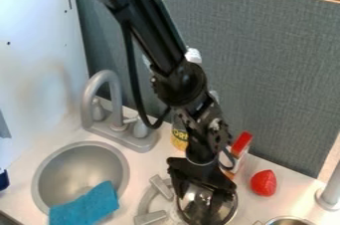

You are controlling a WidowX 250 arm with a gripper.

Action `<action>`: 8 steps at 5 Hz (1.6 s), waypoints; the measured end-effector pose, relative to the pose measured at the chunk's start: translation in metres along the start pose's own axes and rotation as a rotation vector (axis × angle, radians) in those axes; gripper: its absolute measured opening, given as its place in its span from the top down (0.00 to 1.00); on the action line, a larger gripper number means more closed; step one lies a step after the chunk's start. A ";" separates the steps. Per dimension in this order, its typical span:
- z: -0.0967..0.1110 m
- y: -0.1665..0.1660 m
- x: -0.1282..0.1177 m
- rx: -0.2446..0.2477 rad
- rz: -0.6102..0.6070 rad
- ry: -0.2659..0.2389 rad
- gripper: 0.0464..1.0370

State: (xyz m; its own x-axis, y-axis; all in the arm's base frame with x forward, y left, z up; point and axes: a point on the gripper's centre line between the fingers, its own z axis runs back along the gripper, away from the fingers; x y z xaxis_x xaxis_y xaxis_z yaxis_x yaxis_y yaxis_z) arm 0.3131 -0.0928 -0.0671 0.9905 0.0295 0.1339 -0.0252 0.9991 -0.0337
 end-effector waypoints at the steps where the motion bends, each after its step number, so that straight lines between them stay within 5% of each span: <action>1: -0.002 -0.002 0.003 0.018 0.019 -0.028 0.04; 3: -0.015 -0.003 0.009 0.035 0.028 -0.021 0.08; 5: -0.016 -0.003 0.012 0.034 0.052 -0.025 0.58; 6: -0.016 -0.003 0.013 0.034 0.049 -0.026 0.72; 7: -0.016 -0.004 0.010 0.029 0.045 -0.019 0.72; 8: -0.014 -0.004 0.003 0.051 0.034 0.059 0.72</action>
State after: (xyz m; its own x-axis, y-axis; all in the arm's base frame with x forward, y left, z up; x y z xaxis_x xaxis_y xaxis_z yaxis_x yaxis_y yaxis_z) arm 0.3182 -0.0967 -0.0799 0.9952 0.0635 0.0746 -0.0647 0.9978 0.0139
